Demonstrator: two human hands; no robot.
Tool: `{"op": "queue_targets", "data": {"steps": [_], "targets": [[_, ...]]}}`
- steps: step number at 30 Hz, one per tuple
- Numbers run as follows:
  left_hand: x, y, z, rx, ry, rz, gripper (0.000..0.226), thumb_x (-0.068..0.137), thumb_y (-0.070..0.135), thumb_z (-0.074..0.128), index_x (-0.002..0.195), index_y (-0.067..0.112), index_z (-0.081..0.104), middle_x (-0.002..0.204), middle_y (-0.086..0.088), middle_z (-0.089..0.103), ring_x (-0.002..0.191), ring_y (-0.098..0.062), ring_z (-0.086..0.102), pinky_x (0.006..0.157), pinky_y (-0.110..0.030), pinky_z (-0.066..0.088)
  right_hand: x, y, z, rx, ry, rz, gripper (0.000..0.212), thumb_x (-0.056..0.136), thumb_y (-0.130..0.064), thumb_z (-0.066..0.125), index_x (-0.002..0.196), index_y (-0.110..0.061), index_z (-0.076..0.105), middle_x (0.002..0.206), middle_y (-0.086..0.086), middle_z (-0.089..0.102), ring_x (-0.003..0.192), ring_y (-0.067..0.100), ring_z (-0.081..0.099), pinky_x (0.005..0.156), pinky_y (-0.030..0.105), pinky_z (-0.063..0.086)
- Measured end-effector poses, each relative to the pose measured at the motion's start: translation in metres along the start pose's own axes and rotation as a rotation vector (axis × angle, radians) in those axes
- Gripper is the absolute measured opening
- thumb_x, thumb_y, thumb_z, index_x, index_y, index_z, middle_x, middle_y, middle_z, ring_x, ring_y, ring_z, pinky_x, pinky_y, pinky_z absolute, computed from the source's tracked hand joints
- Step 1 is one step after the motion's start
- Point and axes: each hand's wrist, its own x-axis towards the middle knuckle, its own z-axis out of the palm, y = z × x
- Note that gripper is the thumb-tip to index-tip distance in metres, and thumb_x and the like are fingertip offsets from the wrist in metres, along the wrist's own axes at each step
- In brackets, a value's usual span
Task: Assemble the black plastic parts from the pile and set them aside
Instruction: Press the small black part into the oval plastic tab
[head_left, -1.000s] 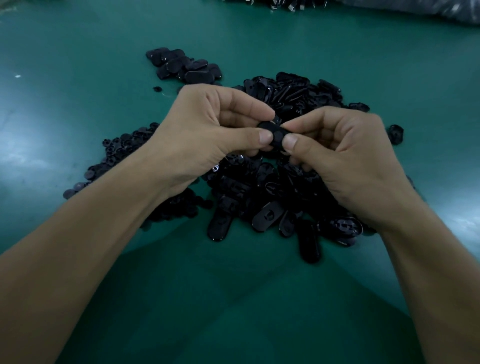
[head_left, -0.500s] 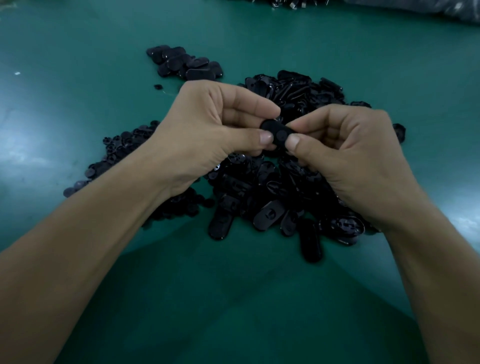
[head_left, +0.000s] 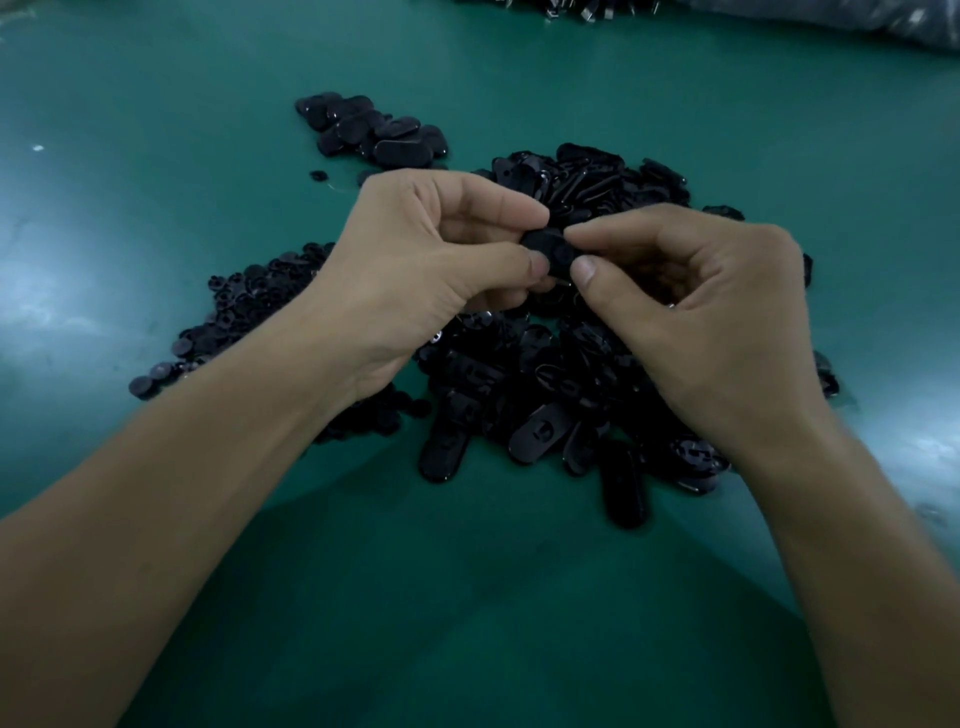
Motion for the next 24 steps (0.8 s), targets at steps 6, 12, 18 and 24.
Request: {"op": "queue_targets", "data": {"steps": [6,12,18,24], "targets": [[-0.0007,0.0009,0.0021,-0.037,0.026,-0.024,0.022,0.075,-0.007,0.078,0.087,0.01,0.071,0.071,-0.004,0.073,0.068,-0.017,0.071,0.065,-0.024,0.057,-0.0008,-0.0002,0.0039,-0.068,0.051,-0.056,0.018,0.089,-0.023,0.076,0.107,-0.024,0.075,0.094,-0.014,0.071,0.084,0.003,0.068,0.072,0.015,0.05],[-0.0023,0.0013,0.0052,-0.052,0.051,-0.026,0.021,0.076,-0.01,0.076,0.085,0.008,0.069,0.07,-0.005,0.074,0.07,-0.019,0.075,0.068,-0.026,0.061,-0.0015,-0.0022,0.0089,-0.081,0.119,-0.042,0.014,0.089,-0.018,0.076,0.1,-0.027,0.075,0.096,-0.008,0.068,0.087,0.001,0.064,0.072,0.009,0.044],[-0.0022,0.0021,0.0061,-0.057,0.082,-0.028,0.022,0.075,-0.011,0.077,0.085,0.008,0.069,0.071,-0.007,0.074,0.071,-0.021,0.075,0.068,-0.028,0.061,0.0018,-0.0042,0.007,0.096,0.094,0.075,0.016,0.089,-0.015,0.074,0.09,-0.03,0.072,0.08,-0.014,0.072,0.074,0.003,0.067,0.069,0.016,0.05],[-0.0029,0.0023,0.0052,-0.032,0.084,0.002,0.024,0.073,-0.009,0.08,0.081,0.011,0.07,0.071,-0.005,0.074,0.072,-0.021,0.073,0.07,-0.03,0.062,0.0019,-0.0056,0.0073,0.167,0.047,0.125,0.016,0.087,-0.013,0.075,0.087,-0.029,0.071,0.078,-0.007,0.073,0.072,0.006,0.068,0.067,0.017,0.052]]}}
